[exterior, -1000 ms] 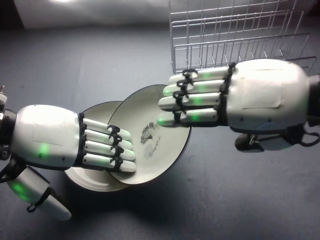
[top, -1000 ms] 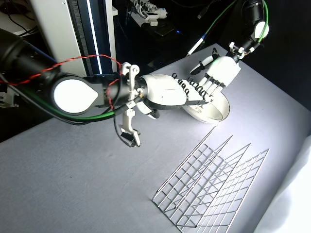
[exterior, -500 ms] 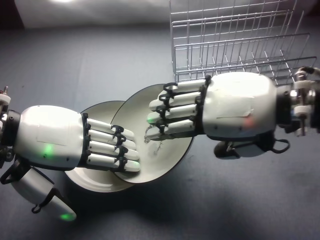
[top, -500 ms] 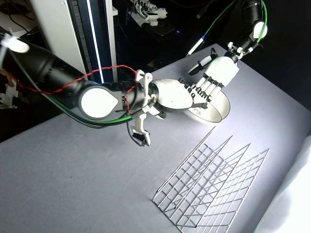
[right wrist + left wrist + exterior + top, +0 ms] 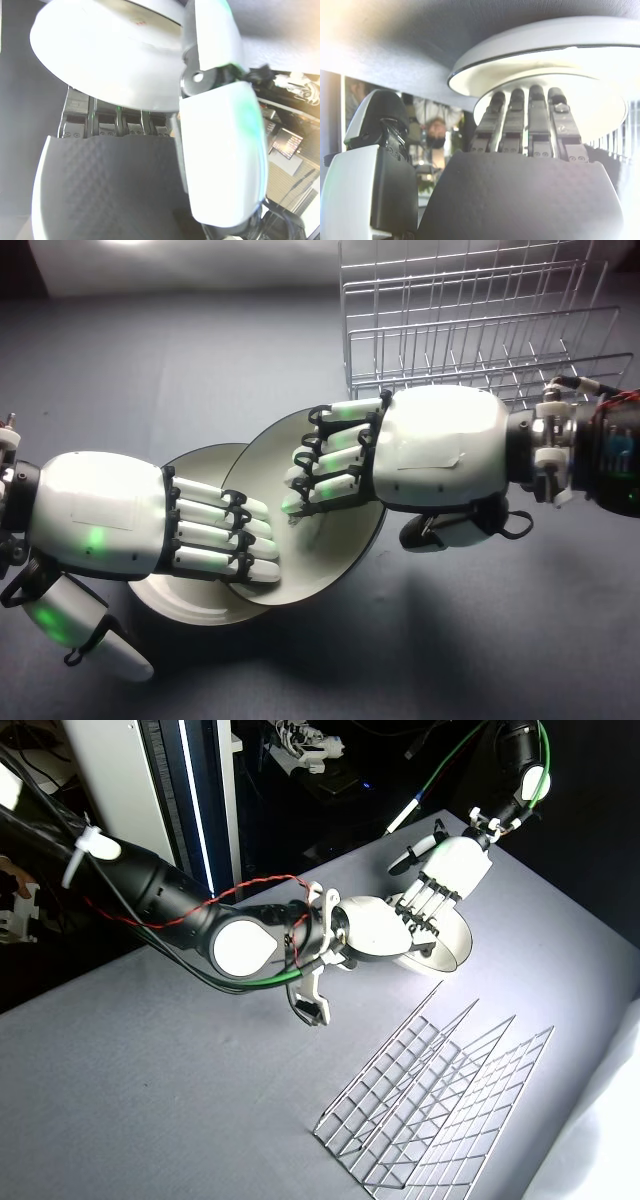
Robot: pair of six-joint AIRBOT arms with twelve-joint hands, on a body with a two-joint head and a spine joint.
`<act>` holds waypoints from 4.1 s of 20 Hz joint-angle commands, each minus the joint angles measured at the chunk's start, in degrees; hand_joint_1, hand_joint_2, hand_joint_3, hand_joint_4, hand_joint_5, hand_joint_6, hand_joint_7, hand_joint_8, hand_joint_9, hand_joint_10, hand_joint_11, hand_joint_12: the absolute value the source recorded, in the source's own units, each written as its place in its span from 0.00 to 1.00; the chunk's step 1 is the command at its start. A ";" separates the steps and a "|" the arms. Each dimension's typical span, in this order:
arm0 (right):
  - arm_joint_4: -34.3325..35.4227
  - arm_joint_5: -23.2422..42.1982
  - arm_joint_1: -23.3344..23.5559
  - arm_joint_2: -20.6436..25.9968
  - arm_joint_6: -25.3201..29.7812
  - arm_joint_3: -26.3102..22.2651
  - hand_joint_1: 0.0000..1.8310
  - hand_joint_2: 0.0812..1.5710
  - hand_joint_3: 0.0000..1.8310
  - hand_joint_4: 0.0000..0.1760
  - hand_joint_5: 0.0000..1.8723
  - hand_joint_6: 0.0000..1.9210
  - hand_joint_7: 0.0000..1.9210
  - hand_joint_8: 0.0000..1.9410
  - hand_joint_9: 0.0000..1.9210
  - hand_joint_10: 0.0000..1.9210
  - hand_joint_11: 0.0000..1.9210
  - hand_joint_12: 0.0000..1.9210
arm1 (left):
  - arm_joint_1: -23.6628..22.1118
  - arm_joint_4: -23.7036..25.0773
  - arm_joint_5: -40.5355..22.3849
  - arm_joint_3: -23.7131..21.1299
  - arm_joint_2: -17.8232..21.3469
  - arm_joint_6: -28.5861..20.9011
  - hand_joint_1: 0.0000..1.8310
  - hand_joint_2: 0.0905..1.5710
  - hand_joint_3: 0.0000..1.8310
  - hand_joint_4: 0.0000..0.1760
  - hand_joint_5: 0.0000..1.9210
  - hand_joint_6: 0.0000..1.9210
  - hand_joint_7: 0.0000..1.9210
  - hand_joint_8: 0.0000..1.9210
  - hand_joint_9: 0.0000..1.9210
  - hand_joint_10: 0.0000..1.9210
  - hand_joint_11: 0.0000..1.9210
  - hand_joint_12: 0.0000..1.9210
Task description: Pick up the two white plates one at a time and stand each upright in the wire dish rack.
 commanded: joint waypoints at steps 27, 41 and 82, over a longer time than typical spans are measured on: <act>4.97 8.00 2.63 -3.93 -0.07 2.60 0.75 0.68 0.00 0.00 0.50 0.56 0.53 0.43 0.52 0.53 0.49 0.53 | -10.15 -0.96 -2.42 2.48 6.76 -8.24 0.00 0.74 0.00 0.00 0.00 0.00 0.00 0.00 0.00 0.00 0.00 0.00; 14.07 5.58 9.32 5.61 1.09 -10.24 0.75 0.69 0.00 0.00 0.49 0.58 0.53 0.44 0.49 0.57 0.48 0.58 | -12.55 1.57 0.49 2.13 13.46 -11.51 0.00 0.75 0.00 0.00 0.02 0.01 0.00 0.00 0.00 0.00 0.00 0.00; 55.32 -18.43 27.43 20.57 2.44 -11.68 0.76 0.67 0.00 0.00 0.50 0.53 0.54 0.42 0.54 0.54 0.50 0.60 | -8.90 6.53 5.38 1.69 6.86 -13.20 0.00 0.75 0.00 0.00 0.04 0.00 0.03 0.00 0.01 0.00 0.00 0.02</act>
